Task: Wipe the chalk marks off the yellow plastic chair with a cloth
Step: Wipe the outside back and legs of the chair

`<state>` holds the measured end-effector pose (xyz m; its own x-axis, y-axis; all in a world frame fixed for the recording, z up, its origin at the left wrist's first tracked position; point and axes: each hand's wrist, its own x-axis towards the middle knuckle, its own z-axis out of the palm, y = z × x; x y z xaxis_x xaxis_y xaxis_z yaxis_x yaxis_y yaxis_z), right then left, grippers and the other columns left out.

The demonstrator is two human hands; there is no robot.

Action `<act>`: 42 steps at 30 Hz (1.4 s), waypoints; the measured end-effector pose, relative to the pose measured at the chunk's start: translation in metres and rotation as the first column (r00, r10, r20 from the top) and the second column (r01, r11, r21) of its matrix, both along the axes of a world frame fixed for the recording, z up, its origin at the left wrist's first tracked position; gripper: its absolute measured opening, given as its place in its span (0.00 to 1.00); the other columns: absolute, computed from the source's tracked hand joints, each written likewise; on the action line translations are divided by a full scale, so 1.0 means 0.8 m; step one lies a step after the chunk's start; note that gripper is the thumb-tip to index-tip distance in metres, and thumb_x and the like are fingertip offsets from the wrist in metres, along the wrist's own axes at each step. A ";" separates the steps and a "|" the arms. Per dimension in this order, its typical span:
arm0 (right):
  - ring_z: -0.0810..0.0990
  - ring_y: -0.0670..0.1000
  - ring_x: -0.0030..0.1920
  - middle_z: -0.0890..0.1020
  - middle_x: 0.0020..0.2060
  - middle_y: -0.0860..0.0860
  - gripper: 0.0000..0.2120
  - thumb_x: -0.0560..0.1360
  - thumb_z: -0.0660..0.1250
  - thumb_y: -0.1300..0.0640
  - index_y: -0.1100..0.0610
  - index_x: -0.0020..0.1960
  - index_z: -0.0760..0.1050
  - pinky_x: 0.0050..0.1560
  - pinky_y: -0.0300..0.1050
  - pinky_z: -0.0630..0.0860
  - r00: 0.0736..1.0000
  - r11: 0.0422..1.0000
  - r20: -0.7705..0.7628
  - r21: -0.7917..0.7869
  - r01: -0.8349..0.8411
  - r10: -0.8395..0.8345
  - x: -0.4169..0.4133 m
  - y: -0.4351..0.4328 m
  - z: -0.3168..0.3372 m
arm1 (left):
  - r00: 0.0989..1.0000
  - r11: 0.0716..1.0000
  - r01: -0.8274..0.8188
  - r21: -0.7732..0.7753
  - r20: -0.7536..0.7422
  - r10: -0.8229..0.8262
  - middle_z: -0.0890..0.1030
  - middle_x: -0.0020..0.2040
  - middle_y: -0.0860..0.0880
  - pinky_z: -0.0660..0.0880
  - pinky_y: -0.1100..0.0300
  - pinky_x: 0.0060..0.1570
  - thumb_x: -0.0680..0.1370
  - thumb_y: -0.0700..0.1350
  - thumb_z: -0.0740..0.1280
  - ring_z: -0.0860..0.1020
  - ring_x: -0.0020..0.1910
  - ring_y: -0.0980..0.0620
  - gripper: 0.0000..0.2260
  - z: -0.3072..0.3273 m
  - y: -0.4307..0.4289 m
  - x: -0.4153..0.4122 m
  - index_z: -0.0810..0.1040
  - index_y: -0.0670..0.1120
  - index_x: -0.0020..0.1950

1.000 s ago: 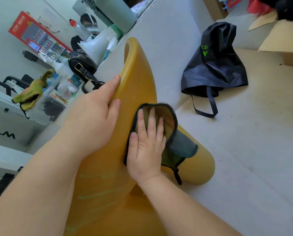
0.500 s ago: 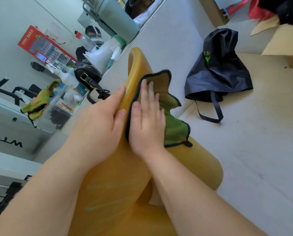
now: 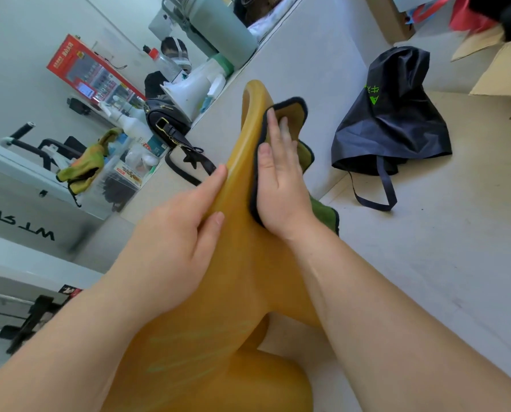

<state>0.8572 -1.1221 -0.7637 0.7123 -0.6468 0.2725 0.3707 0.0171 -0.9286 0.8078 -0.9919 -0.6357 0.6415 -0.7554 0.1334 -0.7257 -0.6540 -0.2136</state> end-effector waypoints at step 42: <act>0.50 0.49 0.82 0.43 0.82 0.40 0.26 0.85 0.41 0.38 0.34 0.79 0.34 0.79 0.50 0.50 0.912 0.912 -0.166 0.242 -0.330 0.374 -0.072 0.076 -0.092 | 0.972 0.973 -0.174 -0.154 -0.184 0.145 0.73 0.53 0.71 0.67 0.77 0.40 0.81 0.54 0.59 0.74 0.46 0.75 0.23 0.003 -0.018 -0.034 0.60 0.69 0.74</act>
<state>0.7992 -1.0614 -0.8371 0.9295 -0.3686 -0.0141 0.1078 0.3080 -0.9453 0.7807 -1.0065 -0.6332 0.7760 -0.6177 0.1278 -0.6253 -0.7800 0.0266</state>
